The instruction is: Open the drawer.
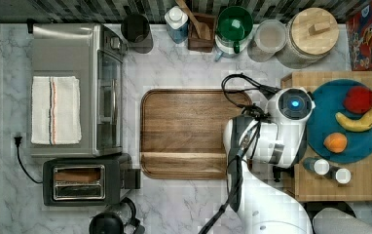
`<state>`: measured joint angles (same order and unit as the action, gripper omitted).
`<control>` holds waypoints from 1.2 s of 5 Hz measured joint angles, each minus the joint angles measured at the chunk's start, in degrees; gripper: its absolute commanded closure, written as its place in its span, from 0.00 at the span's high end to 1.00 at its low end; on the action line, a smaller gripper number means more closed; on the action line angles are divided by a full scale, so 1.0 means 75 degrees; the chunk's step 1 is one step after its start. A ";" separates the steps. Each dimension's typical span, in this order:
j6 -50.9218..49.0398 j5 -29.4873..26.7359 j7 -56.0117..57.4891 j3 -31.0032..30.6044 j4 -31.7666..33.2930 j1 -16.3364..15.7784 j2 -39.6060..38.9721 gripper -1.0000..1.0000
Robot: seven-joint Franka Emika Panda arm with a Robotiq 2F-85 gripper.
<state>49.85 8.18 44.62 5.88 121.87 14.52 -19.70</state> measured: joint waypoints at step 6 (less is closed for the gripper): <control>0.0160 -0.0515 -0.0485 0.0007 0.0254 -0.0051 0.0160 1.00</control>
<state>51.06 4.32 40.99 5.92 123.77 14.14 -18.49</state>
